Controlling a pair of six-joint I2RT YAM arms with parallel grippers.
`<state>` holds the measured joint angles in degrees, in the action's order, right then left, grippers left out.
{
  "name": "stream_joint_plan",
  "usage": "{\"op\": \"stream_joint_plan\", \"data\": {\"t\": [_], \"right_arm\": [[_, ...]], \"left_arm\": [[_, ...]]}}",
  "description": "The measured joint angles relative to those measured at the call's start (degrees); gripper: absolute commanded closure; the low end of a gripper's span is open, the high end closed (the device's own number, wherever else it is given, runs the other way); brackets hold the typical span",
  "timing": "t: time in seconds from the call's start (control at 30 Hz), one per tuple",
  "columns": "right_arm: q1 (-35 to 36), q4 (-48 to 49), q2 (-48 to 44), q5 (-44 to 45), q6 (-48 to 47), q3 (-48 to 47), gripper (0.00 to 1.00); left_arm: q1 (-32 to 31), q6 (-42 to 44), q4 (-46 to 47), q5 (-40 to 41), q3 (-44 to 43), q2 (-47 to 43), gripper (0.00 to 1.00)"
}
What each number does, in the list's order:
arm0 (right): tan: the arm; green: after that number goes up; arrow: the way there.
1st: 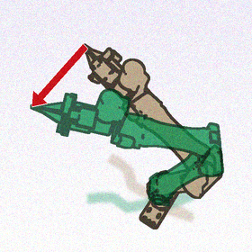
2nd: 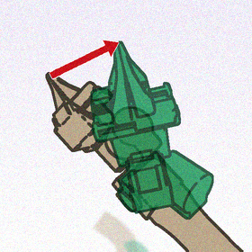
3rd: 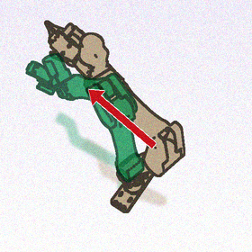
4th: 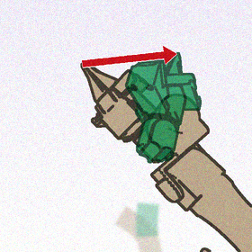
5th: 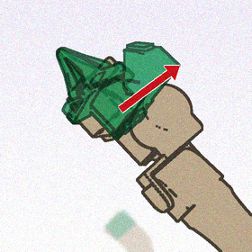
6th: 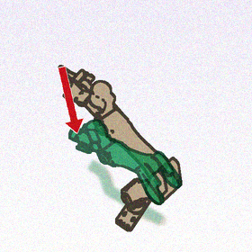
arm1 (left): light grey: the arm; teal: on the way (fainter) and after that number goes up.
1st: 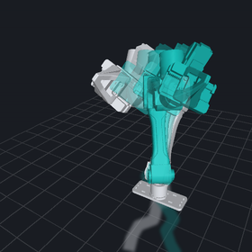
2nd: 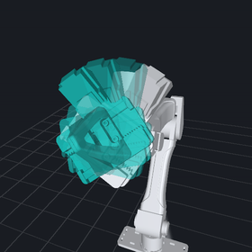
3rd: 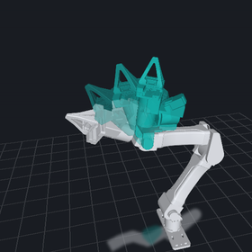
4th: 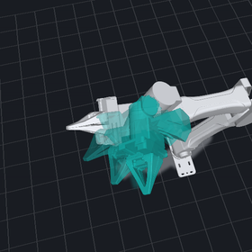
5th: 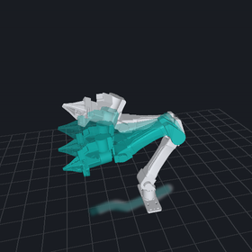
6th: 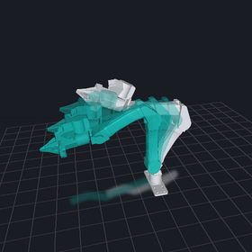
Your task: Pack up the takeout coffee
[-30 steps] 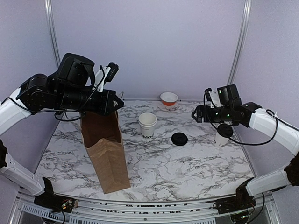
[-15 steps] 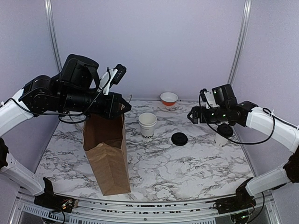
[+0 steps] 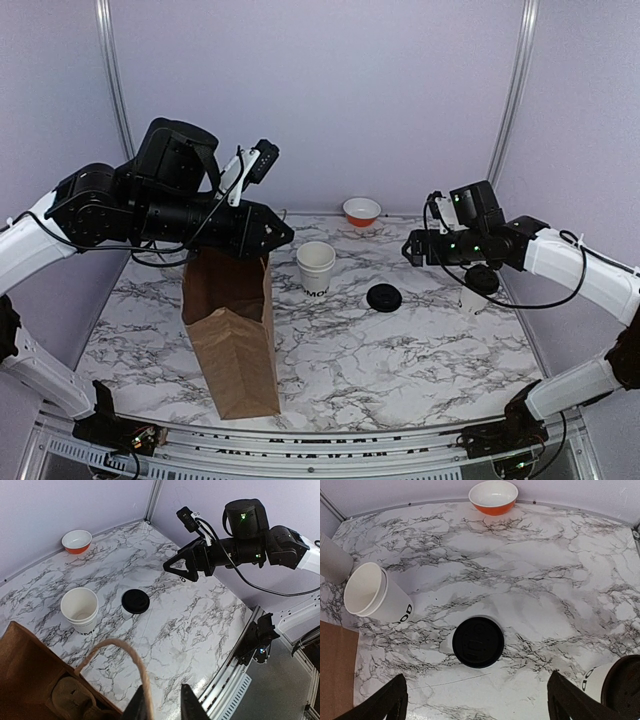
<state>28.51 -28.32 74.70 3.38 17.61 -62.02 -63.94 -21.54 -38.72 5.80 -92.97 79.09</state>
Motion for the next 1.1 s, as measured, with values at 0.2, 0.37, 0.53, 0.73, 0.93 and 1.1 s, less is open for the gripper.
{"op": "stream_joint_plan", "data": {"t": [0.2, 0.37, 0.53, 0.73, 0.93, 1.1], "right_arm": [[0.0, -1.22, 0.0, 1.81, 0.22, 0.0, 0.06], [0.0, -2.8, 0.0, 3.96, 0.39, -0.2, 0.06], [0.0, -3.91, -0.02, 5.79, 0.42, -0.7, 0.06], [-0.04, -5.18, -0.02, 7.74, 0.57, -1.25, 0.06], [-1.22, -6.12, -0.24, 8.76, 0.61, -1.84, 0.06], [-3.08, -6.56, -0.9, 8.85, 0.61, -1.84, 0.06]], "left_arm": [[0.0, -0.09, 0.66, 2.32, 0.0, -0.07, 0.38], [-0.07, 0.15, 1.2, 4.74, 0.24, -1.18, 0.08], [-0.15, 0.57, 1.18, 8.02, 1.64, -4.24, 0.01], [-0.15, 1.07, 0.81, 13.27, 2.14, -7.78, 0.01], [-0.15, 0.94, 0.68, 17.27, 2.23, -11.13, 0.01], [-0.15, -0.46, 0.33, 20.17, 2.23, -14.47, 0.04]]}}
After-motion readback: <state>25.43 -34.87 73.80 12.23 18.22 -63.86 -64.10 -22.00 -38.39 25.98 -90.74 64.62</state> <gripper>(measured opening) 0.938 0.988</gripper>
